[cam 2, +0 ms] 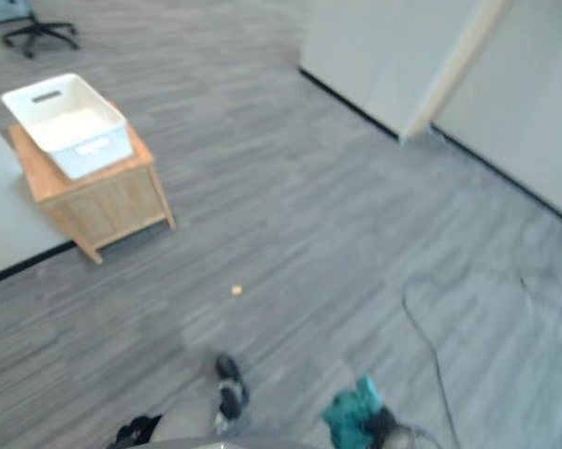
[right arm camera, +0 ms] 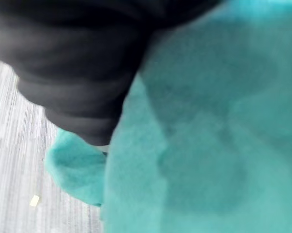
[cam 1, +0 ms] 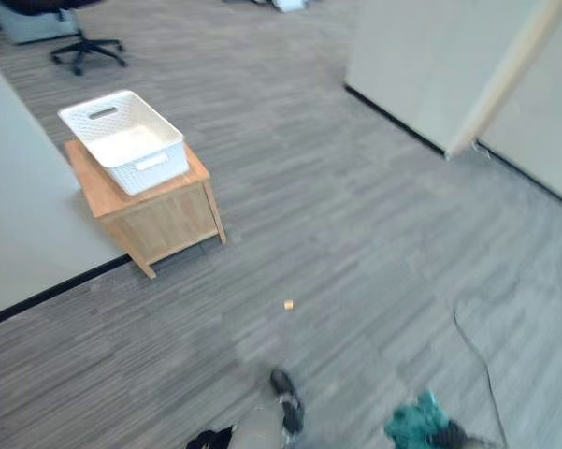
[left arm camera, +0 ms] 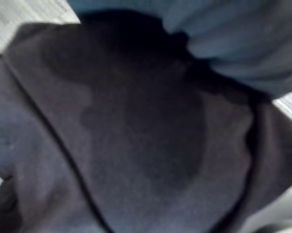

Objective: Tidy up the quilt and then pick up the clothes from the bed and put them into the laundry hamper.

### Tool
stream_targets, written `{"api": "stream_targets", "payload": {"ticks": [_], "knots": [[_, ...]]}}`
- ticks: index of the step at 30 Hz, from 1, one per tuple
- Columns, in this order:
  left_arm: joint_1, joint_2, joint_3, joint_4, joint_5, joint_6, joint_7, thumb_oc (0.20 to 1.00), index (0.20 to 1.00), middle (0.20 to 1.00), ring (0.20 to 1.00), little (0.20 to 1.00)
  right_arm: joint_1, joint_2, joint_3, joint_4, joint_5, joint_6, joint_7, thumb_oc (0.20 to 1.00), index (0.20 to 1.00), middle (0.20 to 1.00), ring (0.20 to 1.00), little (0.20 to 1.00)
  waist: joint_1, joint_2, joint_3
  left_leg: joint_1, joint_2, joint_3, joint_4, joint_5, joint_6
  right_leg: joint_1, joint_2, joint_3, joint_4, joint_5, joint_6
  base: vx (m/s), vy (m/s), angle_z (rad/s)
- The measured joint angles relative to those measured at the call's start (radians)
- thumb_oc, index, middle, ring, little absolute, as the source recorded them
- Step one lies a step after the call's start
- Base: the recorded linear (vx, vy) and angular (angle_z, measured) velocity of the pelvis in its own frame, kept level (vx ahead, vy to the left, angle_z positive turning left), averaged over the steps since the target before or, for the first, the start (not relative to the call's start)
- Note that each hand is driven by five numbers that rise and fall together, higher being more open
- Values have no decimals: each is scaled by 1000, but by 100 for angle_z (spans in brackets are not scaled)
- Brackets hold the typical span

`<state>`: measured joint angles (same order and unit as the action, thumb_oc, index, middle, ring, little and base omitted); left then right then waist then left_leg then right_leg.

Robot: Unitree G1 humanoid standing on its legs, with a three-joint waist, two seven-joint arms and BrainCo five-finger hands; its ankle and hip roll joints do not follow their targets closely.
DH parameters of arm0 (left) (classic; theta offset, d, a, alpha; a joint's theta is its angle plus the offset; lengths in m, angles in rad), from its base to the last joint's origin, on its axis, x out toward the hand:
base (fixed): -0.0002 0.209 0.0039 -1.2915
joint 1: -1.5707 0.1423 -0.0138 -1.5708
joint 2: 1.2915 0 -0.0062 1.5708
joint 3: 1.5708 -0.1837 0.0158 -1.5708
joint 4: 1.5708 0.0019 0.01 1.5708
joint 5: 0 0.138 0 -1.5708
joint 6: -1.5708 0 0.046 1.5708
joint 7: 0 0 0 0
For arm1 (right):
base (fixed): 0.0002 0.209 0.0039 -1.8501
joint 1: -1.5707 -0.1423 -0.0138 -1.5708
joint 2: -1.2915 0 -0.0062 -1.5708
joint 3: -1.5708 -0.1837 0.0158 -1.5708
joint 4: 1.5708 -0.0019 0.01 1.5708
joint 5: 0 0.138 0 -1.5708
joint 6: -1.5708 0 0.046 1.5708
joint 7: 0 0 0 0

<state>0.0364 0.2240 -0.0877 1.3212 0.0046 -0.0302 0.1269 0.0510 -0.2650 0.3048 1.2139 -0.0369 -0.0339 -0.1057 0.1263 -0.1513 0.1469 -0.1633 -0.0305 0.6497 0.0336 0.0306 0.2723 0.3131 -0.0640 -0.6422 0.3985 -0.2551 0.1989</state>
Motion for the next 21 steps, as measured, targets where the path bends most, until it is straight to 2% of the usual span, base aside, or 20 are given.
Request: {"api": "stream_targets", "payload": {"ticks": [1, 2, 4, 5, 6, 7, 8, 9, 10, 12, 13, 14, 15, 16, 17, 18, 19, 20, 21], "knots": [[-4, 4, -6, -26, 0, -3, -2, 200, 200, 200, 200, 200, -13, 4, -3, 13, 0, -2, 0, 200, 200, 200, 200, 200, -13, 9, 8, 17, -7, -42, 7, -11, -23, -95, -47, 61, 231, 7, 27, 370, 44, 137], [-7, 13, -7, -38, -1, -7, -4, 200, 200, 200, 200, 200, -39, 3, -22, 9, 0, -3, 0, 200, 200, 200, 200, 200, -39, 18, 18, 68, -37, -121, -22, -29, -41, -248, -125, 122, 453, 7, 33, 576, 14, 125], [-49, 11, -13, -27, -1, -5, -2, 200, 200, 200, 200, 200, -78, -10, -28, 6, 0, -3, 1, 200, 200, 200, 200, 200, -41, 42, 43, 127, -34, -143, -34, -38, -65, -400, -165, 201, 535, 1, 25, 491, -64, 98], [-55, 12, -17, -48, -1, -11, 1, 200, 200, 200, 200, 200, -89, -19, -26, -21, 0, -4, 0, 200, 200, 200, 200, 200, -49, 72, 55, 183, -30, -182, -56, -47, -75, -492, -208, 215, 464, -1, 21, 578, -157, 92], [-55, 17, -26, -77, 0, -13, 6, 200, 200, 200, 200, 200, -86, -22, -17, -28, 1, -9, -1, 200, 200, 200, 200, 200, -52, 87, 53, 208, -29, -240, -68, -71, -107, -533, -222, 219, 376, 0, 17, 1047, -367, 165], [-64, 20, -36, -99, 0, -14, 16, 200, 200, 200, 200, 200, -80, -22, -20, -61, 6, -10, -3, 200, 200, 200, 200, 200, -83, 95, 47, 230, -21, -315, -71, -78, -118, -541, -232, 215, 171, 10, 12, 657, -284, 167], [-86, 31, -56, -102, 0, -17, 25, 200, 200, 200, 200, 200, -86, -25, -20, -61, 7, -13, -3, 200, 200, 200, 200, 200, -79, 100, 53, 259, -15, -353, -89, -83, -128, -554, -235, 217, 60, 26, 27, 599, -319, 159], [-104, 35, -72, -106, 0, -19, 30, 200, 200, 200, 200, 200, -94, -28, -20, -45, 7, -7, 0, 200, 200, 200, 200, 200, -78, 97, 50, 273, -2, -382, -95, -89, -145, -553, -223, 227, -80, 84, 8, 319, -206, 123], [-113, 38, -75, -103, 1, -18, 33, 200, 200, 200, 200, 200, -95, -36, -23, -57, 7, -9, 1, 200, 200, 200, 200, 200, -94, 114, 41, 285, 31, -441, -94, -99, -162, -515, -188, 236, -278, 222, 7, 582, -352, 100], [-113, 48, -81, -92, 5, -18, 33, 200, 200, 200, 200, 200, -125, -40, -21, -55, 6, -15, 6, 200, 200, 200, 200, 200, -88, 103, 43, 297, 54, -464, -104, -87, -214, -477, -167, 250, -491, 391, 5, 695, -356, 103], [-126, 37, -99, -73, 16, -16, 30, 200, 200, 200, 200, 200, -136, -45, -20, -54, 6, -12, 14, 200, 200, 200, 200, 200, -100, 100, 56, 335, 91, -467, -69, -101, -289, -408, -155, 263, -477, 495, -127, 742, -564, 85], [-111, 14, -105, -61, 18, -21, 27, 200, 200, 200, 200, 200, -143, -38, -23, -30, 2, -3, 20, 200, 200, 200, 200, 200, -97, 116, 62, 358, 144, -444, 30, -62, -358, -358, -119, 292, -397, 397, -128, 825, -868, 62], [-72, 10, -100, -46, 17, -28, 28, 200, 200, 200, 200, 200, -153, -14, -13, -26, -1, -2, 21, 200, 200, 200, 200, 200, -75, 98, 64, 311, 195, -477, 230, -35, -401, -297, -90, 283, -361, 308, -144, 706, -838, 54], [-104, 14, -130, -79, 14, -34, 32, 200, 200, 200, 200, 200, -103, -13, -47, -67, -1, -19, 21, 200, 200, 200, 200, 200, -68, 81, 70, 47, 276, -493, 664, 75, -369, -285, -68, 226, -354, 241, -190, 768, -671, 58], [-108, 24, -86, -96, 8, -42, 44, 200, 200, 200, 200, 200, -113, -4, -49, -41, 0, -3, 13, 200, 200, 200, 200, 200, -19, 74, 84, -115, 338, -496, 866, 142, -369, -239, -22, 217, -366, 216, -228, 504, -291, 49], [-99, 38, -78, -95, 8, -43, 45, 200, 200, 200, 200, 200, -135, 1, -48, -31, -1, 0, 16, 200, 200, 200, 200, 200, -9, 54, 105, -153, 348, -463, 893, 88, -372, -202, -6, 231, -388, 182, -253, 506, -176, 9], [-99, 55, -81, -83, 8, -35, 45, 200, 200, 200, 200, 200, -146, 8, -37, -24, -1, -1, 14, 200, 200, 200, 200, 200, -13, 30, 121, -169, 346, -395, 885, 37, -365, -160, 1, 228, -415, 197, -237, 514, 30, -24], [-80, 59, -76, -80, 7, -33, 44, 200, 200, 200, 200, 200, -169, 4, -9, -21, -1, 0, 15, 200, 200, 200, 200, 200, 0, 10, 126, -205, 325, -318, 806, 8, -364, -127, 4, 229, -430, 181, -230, 713, 84, -22], [-73, 59, -75, -82, 8, -33, 44, 200, 200, 200, 200, 200, -173, 3, -8, -22, -1, -1, 14, 200, 200, 200, 200, 200, 4, 9, 126, -217, 309, -297, 779, 1, -365, -118, 10, 231, -441, 165, -225, 739, 162, -16]]}}
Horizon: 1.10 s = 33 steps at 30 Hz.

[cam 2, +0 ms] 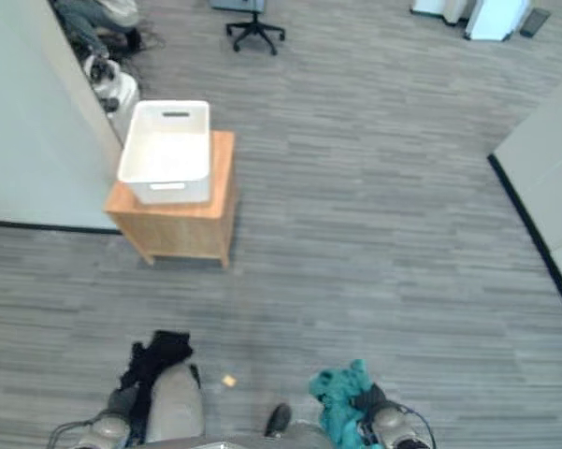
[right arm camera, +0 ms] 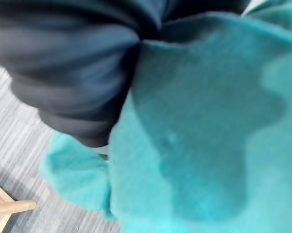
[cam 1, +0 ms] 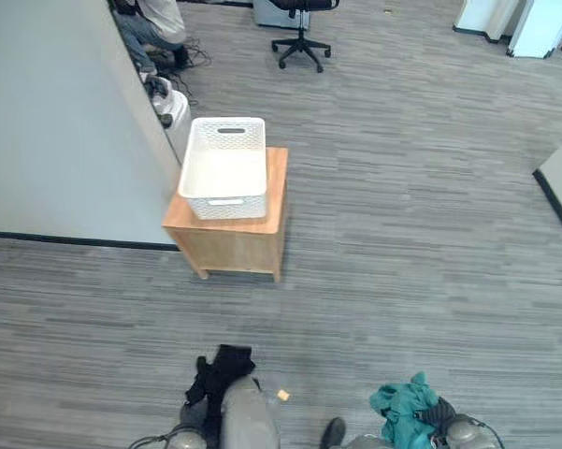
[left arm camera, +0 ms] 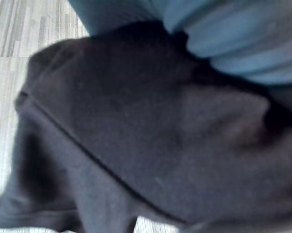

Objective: Tidy up the quilt and then pick up the clothes from the bed and put them into the laundry hamper.

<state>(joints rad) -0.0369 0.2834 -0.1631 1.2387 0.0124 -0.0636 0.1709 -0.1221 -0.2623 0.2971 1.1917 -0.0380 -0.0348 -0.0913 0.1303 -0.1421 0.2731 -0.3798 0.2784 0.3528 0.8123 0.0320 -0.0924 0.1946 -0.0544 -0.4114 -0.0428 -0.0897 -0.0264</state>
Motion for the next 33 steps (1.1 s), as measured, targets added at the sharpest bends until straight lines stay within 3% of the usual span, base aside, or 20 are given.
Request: {"api": "stream_targets", "payload": {"ticks": [1, 2, 5, 6, 7, 9, 11, 12, 15, 17, 18, 20, 22, 24, 25, 26, 28, 30, 32, 33], "knots": [[5, -8, 4, -2, 0, 2, -12, 200, 200, 200, 200, 200, -3, -10, 17, -3, 0, -2, -2, 200, 200, 200, 200, 200, -13, -7, 1, 4, -53, 53, -190, -41, 7, 37, 9, -13, -40, -2, 22, 543, 162, 21], [7, -33, -5, -2, 2, 6, -22, 200, 200, 200, 200, 200, -10, -30, 24, 27, -1, -1, -3, 200, 200, 200, 200, 200, -21, 15, -7, 29, -109, 225, -573, -16, 24, 66, 41, -53, -38, -50, 95, 580, 156, 29], [25, -49, -5, 1, 6, 18, -32, 200, 200, 200, 200, 200, 11, -31, 26, 45, -2, 0, 0, 200, 200, 200, 200, 200, -19, 27, -16, 83, -198, 320, -737, 21, 131, 146, 72, -66, -35, -69, 127, 456, 130, -4], [44, -53, -5, 9, 7, 23, -39, 200, 200, 200, 200, 200, 17, -32, 28, 43, -2, -1, 1, 200, 200, 200, 200, 200, -21, 47, -31, 126, -201, 368, -732, -6, 193, 173, 102, -66, 6, -91, 159, 474, 164, 15], [43, -33, -9, 54, 10, 20, -53, 200, 200, 200, 200, 200, 61, 0, 44, 34, -3, -3, -5, 200, 200, 200, 200, 200, -41, 27, -62, 193, -235, 330, -788, 76, 316, 166, 89, -93, 178, -109, 192, 587, 153, 61], [31, -15, -44, 43, 12, 19, -57, 200, 200, 200, 200, 200, 79, 22, 55, 38, -4, -5, 2, 200, 200, 200, 200, 200, -79, 19, -69, 253, -239, 268, -831, 68, 299, 17, -28, -142, 612, -103, 238, 323, 74, 91], [3, -3, -25, 42, 12, 24, -49, 200, 200, 200, 200, 200, 69, 26, 59, 10, -4, -6, 3, 200, 200, 200, 200, 200, -106, 31, -61, 316, -244, 229, -829, 17, 276, -254, -182, -61, 1011, -87, 256, 557, 94, 55], [-11, 1, -27, 40, 11, 27, -49, 200, 200, 200, 200, 200, 57, 25, 54, -2, -3, -6, 1, 200, 200, 200, 200, 200, -117, 40, -56, 342, -246, 216, -842, 1, 258, -317, -221, -49, 1010, -92, 249, 370, 31, 55], [-27, 22, -31, -4, 11, 19, -39, 200, 200, 200, 200, 200, 47, -6, 28, -19, -2, -5, -11, 200, 200, 200, 200, 200, -126, 54, -61, 450, -278, 184, -899, -23, 237, -433, -317, -31, 737, -78, 259, 444, -120, 61], [-39, 30, -45, -22, 11, 15, -34, 200, 200, 200, 200, 200, 45, -20, 26, -38, -2, -7, -14, 200, 200, 200, 200, 200, -125, 57, -68, 479, -290, 130, -899, -40, 198, -443, -317, -25, 438, -21, 254, 571, -364, 66], [-46, 28, -45, -20, 12, 17, -27, 200, 200, 200, 200, 200, 43, -18, 27, -32, -2, -5, -13, 200, 200, 200, 200, 200, -130, 65, -70, 489, -293, 80, -900, -50, 160, -399, -284, 24, 147, 30, 247, 462, -370, 78], [-72, 13, -46, -10, 14, 16, -20, 200, 200, 200, 200, 200, 63, -19, 22, -30, -2, -3, -9, 200, 200, 200, 200, 200, -160, 76, -75, 488, -282, -30, -893, -50, 143, -353, -262, 153, -50, 115, 236, 441, -334, 152], [-79, 10, -47, -2, 36, 11, -18, 200, 200, 200, 200, 200, 89, -19, 20, -32, -2, -2, -1, 200, 200, 200, 200, 200, -170, 89, -76, 493, -265, -94, -893, -42, 131, -349, -256, 186, -49, 218, 235, 419, -296, 146], [-39, 41, -48, 6, 49, 5, -19, 200, 200, 200, 200, 200, 117, -5, 21, -32, -3, -2, 9, 200, 200, 200, 200, 200, -144, 39, -88, 556, -257, -126, -893, -72, 63, -300, -258, 203, -42, 281, 205, 456, -413, 82], [-9, 28, -42, 32, 48, 8, -14, 200, 200, 200, 200, 200, 93, -14, 23, -29, -3, 7, 9, 200, 200, 200, 200, 200, -137, 94, -88, 568, -178, -143, -859, -91, 22, -255, -196, 187, -32, 324, 180, 287, -384, 64], [-11, 23, -45, 36, 48, 6, -17, 200, 200, 200, 200, 200, 99, -12, 21, -34, -3, 5, 8, 200, 200, 200, 200, 200, -155, 91, -90, 527, -153, -142, -787, -90, 9, -240, -181, 168, -45, 312, 175, 233, -371, 70], [0, -17, -35, 38, 48, 5, -14, 200, 200, 200, 200, 200, 78, -25, 11, -44, -2, -3, 6, 200, 200, 200, 200, 200, -141, 112, -82, 428, -90, -109, -637, -52, -28, -213, -149, 94, -39, 273, 125, 257, -319, 106], [-15, -45, -30, 25, 46, -5, -16, 200, 200, 200, 200, 200, 74, -30, 1, -33, -2, 1, 3, 200, 200, 200, 200, 200, -145, 81, -38, 259, 13, 32, -348, -7, -96, -127, -128, -38, -47, 212, 83, 262, -227, 149], [-1, -10, -26, 3, 45, -7, -11, 200, 200, 200, 200, 200, 62, -36, 32, -32, -3, -1, 1, 200, 200, 200, 200, 200, -116, 71, -39, 240, 24, 160, -437, -10, -72, -94, -106, -82, -47, 180, 84, 288, -59, 78], [5, -8, -28, -3, 44, -5, -15, 200, 200, 200, 200, 200, 41, -49, 33, -10, -3, -4, -3, 200, 200, 200, 200, 200, -99, 82, -47, 210, -42, 206, -589, -1, -65, -85, -88, -117, -47, 146, 82, 257, 15, 63]]}}
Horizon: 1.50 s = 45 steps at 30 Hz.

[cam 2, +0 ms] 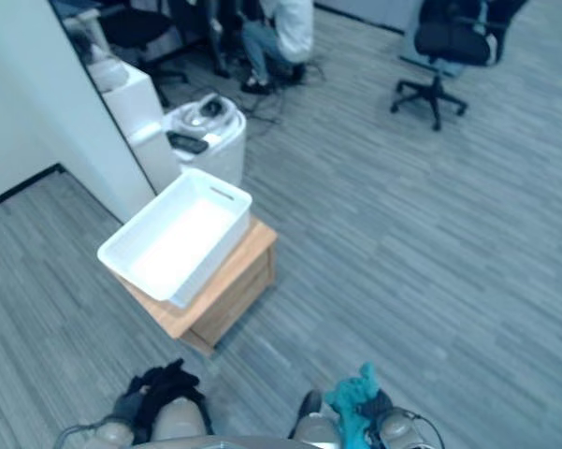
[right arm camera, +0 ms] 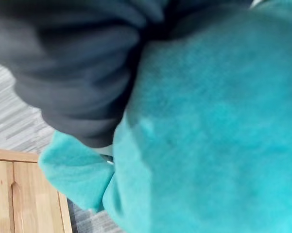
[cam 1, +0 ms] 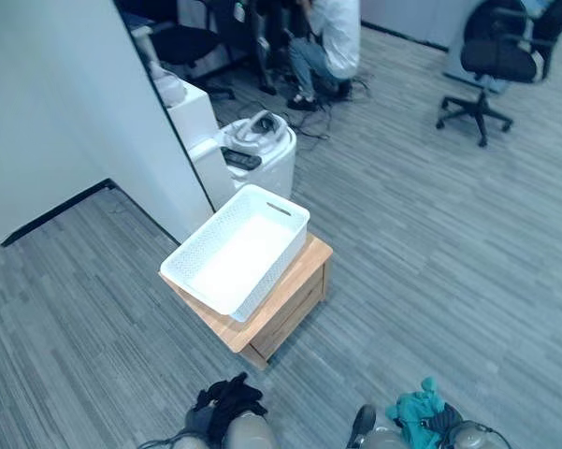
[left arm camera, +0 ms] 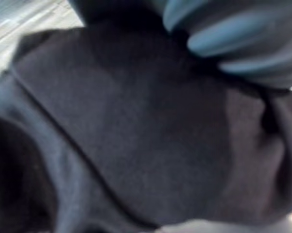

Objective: Tidy up the quilt and then pick up the clothes from the bed and put them into the laundry hamper.

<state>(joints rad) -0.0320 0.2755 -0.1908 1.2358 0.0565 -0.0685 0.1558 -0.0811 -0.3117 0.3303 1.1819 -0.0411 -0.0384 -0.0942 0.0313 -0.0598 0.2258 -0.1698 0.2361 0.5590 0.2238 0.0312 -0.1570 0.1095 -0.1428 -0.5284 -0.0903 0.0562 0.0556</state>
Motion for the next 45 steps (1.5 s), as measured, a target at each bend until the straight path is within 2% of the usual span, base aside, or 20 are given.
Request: {"api": "stream_targets", "payload": {"ticks": [3, 4, 6, 7, 8, 9, 11, 13, 14, 15, 16, 18, 20, 24, 27, 28, 29, 33, 39, 45], "knots": [[19, -8, 6, 8, -1, 4, -3, 200, 200, 200, 200, 200, -37, -13, -3, 20, -1, 2, -3, 200, 200, 200, 200, 200, 7, 25, -8, -16, -80, 39, -186, 42, 55, 12, 48, -50, 0, -18, 7, 228, 66, 39], [45, -7, 12, 27, -1, 13, -9, 200, 200, 200, 200, 200, -28, 2, -7, 4, -1, -3, -6, 200, 200, 200, 200, 200, 15, 22, -18, 16, -113, 34, -181, 59, 109, 48, 67, -76, 6, -38, 24, 190, 76, 19], [73, -14, 15, 48, -1, 22, -17, 200, 200, 200, 200, 200, 7, 7, 1, 9, -1, -8, -7, 200, 200, 200, 200, 200, 3, 3, -44, 62, -148, 43, -152, 35, 150, 70, 68, -92, 65, -70, 73, 124, 114, 37], [77, -35, 12, 91, -1, 26, -24, 200, 200, 200, 200, 200, 9, -1, 18, 1, 0, -6, -13, 200, 200, 200, 200, 200, -13, 49, -48, 92, -135, 28, -176, 1, 273, 8, 32, -70, 319, -118, 119, 85, 46, 62], [76, -33, 9, 106, -1, 26, -28, 200, 200, 200, 200, 200, 8, -1, 39, -14, 0, -1, -10, 200, 200, 200, 200, 200, -28, 49, -52, 123, -130, -8, -211, 18, 270, -133, -55, -27, 673, -94, 150, 130, -37, 104], [70, 1, 2, 105, -1, 26, -29, 200, 200, 200, 200, 200, 10, 15, 66, -58, 0, -1, -12, 200, 200, 200, 200, 200, -53, 24, -43, 140, -166, -62, -240, 39, 292, -294, -147, 60, 934, -89, 171, 111, -23, 112], [55, 32, 1, 87, -1, 22, -27, 200, 200, 200, 200, 200, 2, 22, 63, -91, 0, -3, -16, 200, 200, 200, 200, 200, -55, 1, -43, 155, -204, -106, -270, 41, 283, -372, -170, 140, 889, -92, 179, 104, -95, 113], [48, 46, -16, 65, -1, 22, -24, 200, 200, 200, 200, 200, -21, 21, 50, -115, 1, -10, -19, 200, 200, 200, 200, 200, -50, 1, -39, 157, -239, -145, -276, 5, 255, -370, -187, 152, 708, -92, 176, 110, -204, 100], [43, 46, -21, 63, -1, 21, -23, 200, 200, 200, 200, 200, -24, 23, 46, -125, 2, -10, -18, 200, 200, 200, 200, 200, -45, 4, -40, 158, -243, -135, -275, -18, 229, -346, -182, 141, 607, -92, 173, 130, -220, 110], [29, 43, -19, 61, -1, 23, -23, 200, 200, 200, 200, 200, -26, 21, 35, -148, 2, -12, -18, 200, 200, 200, 200, 200, -57, 6, -37, 165, -237, -77, -264, -58, 193, -296, -177, 132, 442, -86, 167, 177, -286, 136], [20, 41, -24, 60, 2, 22, -24, 200, 200, 200, 200, 200, -16, 10, 25, -174, 2, -24, -18, 200, 200, 200, 200, 200, -66, 10, -34, 167, -239, 6, -258, -46, 179, -240, -166, 168, 240, -49, 188, 127, -288, 140], [30, 46, -33, 60, 4, 28, -25, 200, 200, 200, 200, 200, -25, 2, -14, -248, 2, -34, -18, 200, 200, 200, 200, 200, -60, 6, -39, 164, -265, -11, -263, -42, 197, -191, -159, 237, -1, 8, 169, 152, -270, 75], [45, 56, -17, 63, 7, 26, -24, 200, 200, 200, 200, 200, -6, -18, -21, -368, 2, -32, -19, 200, 200, 200, 200, 200, -85, 7, -42, 166, -267, -54, -261, -39, 203, -169, -147, 286, 0, 73, 174, 198, -215, 46], [141, 59, 49, 51, 7, 22, -9, 200, 200, 200, 200, 200, 0, -102, -58, -703, -39, -67, -35, 200, 200, 200, 200, 200, -84, -31, -65, 209, -260, -14, -289, -22, 209, -129, -162, 258, -1, 77, 179, 158, -183, -25], [161, 58, 59, 39, 7, 13, -7, 200, 200, 200, 200, 200, -10, -219, -76, -792, -70, -79, -37, 200, 200, 200, 200, 200, -77, -37, -67, 227, -246, -2, -296, -9, 200, -83, -154, 254, -1, 92, 181, 74, -91, -13], [171, 61, 68, 37, 7, 8, -7, 200, 200, 200, 200, 200, -38, -259, -88, -832, -76, -70, -39, 200, 200, 200, 200, 200, -75, -60, -79, 232, -245, 4, -292, -2, 189, -68, -147, 253, 0, 114, 172, 116, -135, -28], [170, 44, 72, 36, 7, 2, -8, 200, 200, 200, 200, 200, -56, -303, -99, -860, -77, -81, -42, 200, 200, 200, 200, 200, -73, -42, -72, 236, -222, 10, -293, 6, 169, -69, -124, 256, 3, 100, 137, 175, -115, -23], [154, -12, 73, -8, 4, -19, -11, 200, 200, 200, 200, 200, -163, -463, -119, -995, -74, -93, -60, 200, 200, 200, 200, 200, -89, 41, -45, 226, -142, 2, -298, 38, 120, -75, -50, 245, 5, 89, 116, 70, -87, -9], [141, -20, 69, -42, -15, -43, -16, 200, 200, 200, 200, 200, -376, -516, 10, -1054, -65, -159, -46, 200, 200, 200, 200, 200, -97, 57, -46, 208, -73, -39, -311, 79, 68, -72, 21, 203, 0, 49, 66, 33, -47, 15], [173, -15, 42, -119, -41, -32, -12, 200, 200, 200, 200, 200, -441, -503, 99, -1033, -65, -163, -32, 200, 200, 200, 200, 200, -70, 66, -41, 178, -71, -52, -310, 99, 80, -86, 24, 184, 5, 55, 58, 10, -29, 8]]}}
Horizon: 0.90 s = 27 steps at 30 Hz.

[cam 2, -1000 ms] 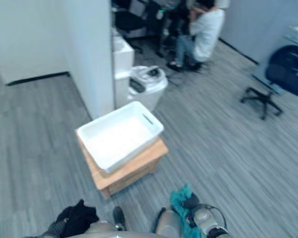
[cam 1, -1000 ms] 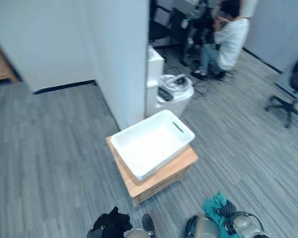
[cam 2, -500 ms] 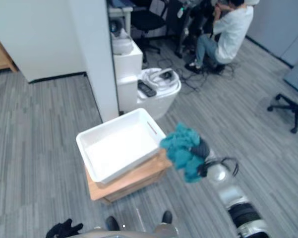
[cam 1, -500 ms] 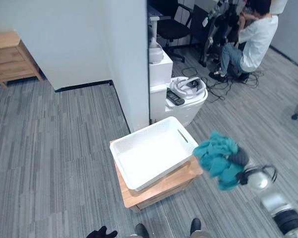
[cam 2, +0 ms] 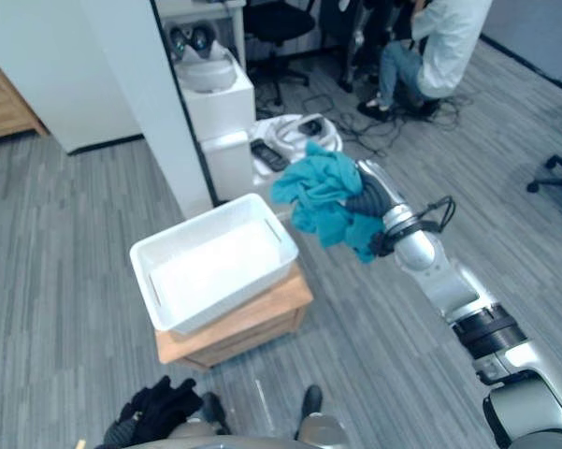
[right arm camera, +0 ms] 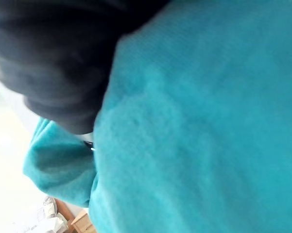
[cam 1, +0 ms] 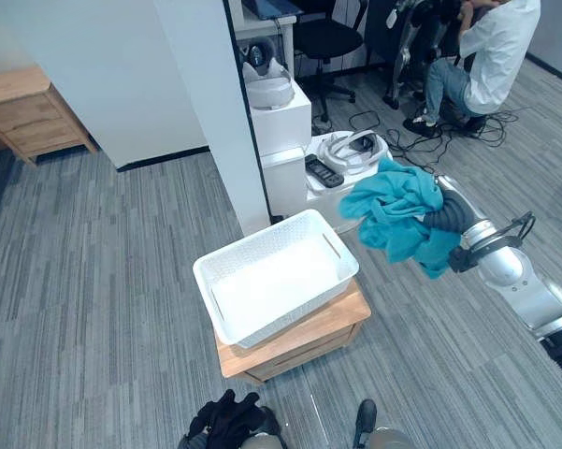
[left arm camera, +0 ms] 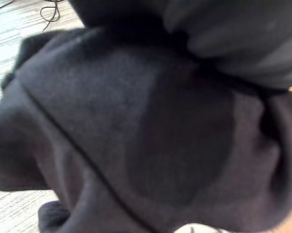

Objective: Tidy up the quilt and then pick up the clothes from the bed and put them into the laundry hamper.

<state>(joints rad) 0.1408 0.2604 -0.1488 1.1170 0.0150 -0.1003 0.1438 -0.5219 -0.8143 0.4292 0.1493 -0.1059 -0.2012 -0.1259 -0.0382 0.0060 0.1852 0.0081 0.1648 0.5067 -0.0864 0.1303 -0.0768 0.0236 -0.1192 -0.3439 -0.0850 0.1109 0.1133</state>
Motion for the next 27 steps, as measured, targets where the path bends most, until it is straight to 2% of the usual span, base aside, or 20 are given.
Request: {"api": "stream_targets", "payload": {"ticks": [1, 4, 5, 6, 8, 9, 13, 14, 15, 19, 27], "knots": [[45, 26, -44, -144, -23, -22, 6, 200, 200, 200, 200, 200, -124, -5, 123, 46, -3, 4, 7, 200, 200, 200, 200, 200, -19, 9, 5, -12, 0, -7, -1, 3, 0, -11, -2, -4, -5, 2, -1, -43, -9, 12], [20, 60, -73, -349, -55, -55, 10, 200, 200, 200, 200, 200, -185, 29, 158, 98, -4, 0, 11, 200, 200, 200, 200, 200, 24, 37, 21, -47, -1, -39, -1, 15, 3, -26, -3, -36, -1, 8, -9, -56, 13, 39], [1, 76, -81, -426, -55, -92, 10, 200, 200, 200, 200, 200, -208, 43, 170, 122, -10, 2, 14, 200, 200, 200, 200, 200, 48, 55, 31, -67, -4, -53, -2, 16, 1, -39, -4, -46, 0, 8, -8, -43, 19, 27], [3, 96, -79, -501, -65, -95, 7, 200, 200, 200, 200, 200, -228, 75, 171, 159, -13, 2, 13, 200, 200, 200, 200, 200, 67, 69, 40, -79, -5, -57, -2, 17, 3, -47, -7, -54, 0, 10, -10, -36, 16, 20], [-3, 118, -73, -555, -85, -115, 8, 200, 200, 200, 200, 200, -234, 95, 175, 190, -14, 8, 11, 200, 200, 200, 200, 200, 75, 80, 46, -92, -7, -62, -2, 19, 4, -53, -9, -61, 0, 12, -12, -10, 4, 20], [-10, 142, -62, -601, -91, -124, 8, 200, 200, 200, 200, 200, -240, 112, 180, 214, -35, 12, 11, 200, 200, 200, 200, 200, 96, 101, 58, -100, -13, -79, -2, 29, 16, -51, -13, -78, 0, 16, -17, -4, 6, 30], [-10, 197, -36, -700, -91, -133, 6, 200, 200, 200, 200, 200, -241, 144, 199, 285, -94, 31, 5, 200, 200, 200, 200, 200, 110, 123, 73, -110, -24, -109, 1, 33, 20, -38, -20, -116, 1, 19, -23, -1, 9, 30], [-18, 207, -34, -709, -91, -143, 8, 200, 200, 200, 200, 200, -241, 153, 208, 307, -100, 45, 6, 1000, 1000, 1000, 1000, 1000, 112, 124, 74, -110, -27, -113, 4, 33, 20, -34, -22, -117, 1, 18, -25, -4, 5, 24], [-26, 215, -27, -727, -90, -139, 8, 200, 200, 200, 200, 200, -241, 161, 206, 309, -123, 49, 4, 1000, 1000, 1000, 1000, 1000, 127, 129, 76, -110, -28, -117, 4, 33, 21, -31, -23, -118, 1, 16, -27, -6, 17, 21], [-24, 255, 2, -892, -90, -153, 8, 200, 200, 200, 200, 200, -227, 194, 209, 329, -204, 53, 0, 1000, 1000, 1000, 1000, 1000, 124, 128, 83, -103, -37, -158, 4, 33, 21, 0, -28, -139, 0, 13, -30, 5, 15, 27], [-48, 338, 42, -1151, -91, -194, 4, 200, 200, 200, 200, 200, -144, 217, 215, 339, -399, 54, -3, 1000, 1000, 1000, 1000, 1000, 114, 112, 93, -59, -46, -152, -2, 21, 12, 36, -39, -117, 0, 11, -28, 8, 16, -3]]}}
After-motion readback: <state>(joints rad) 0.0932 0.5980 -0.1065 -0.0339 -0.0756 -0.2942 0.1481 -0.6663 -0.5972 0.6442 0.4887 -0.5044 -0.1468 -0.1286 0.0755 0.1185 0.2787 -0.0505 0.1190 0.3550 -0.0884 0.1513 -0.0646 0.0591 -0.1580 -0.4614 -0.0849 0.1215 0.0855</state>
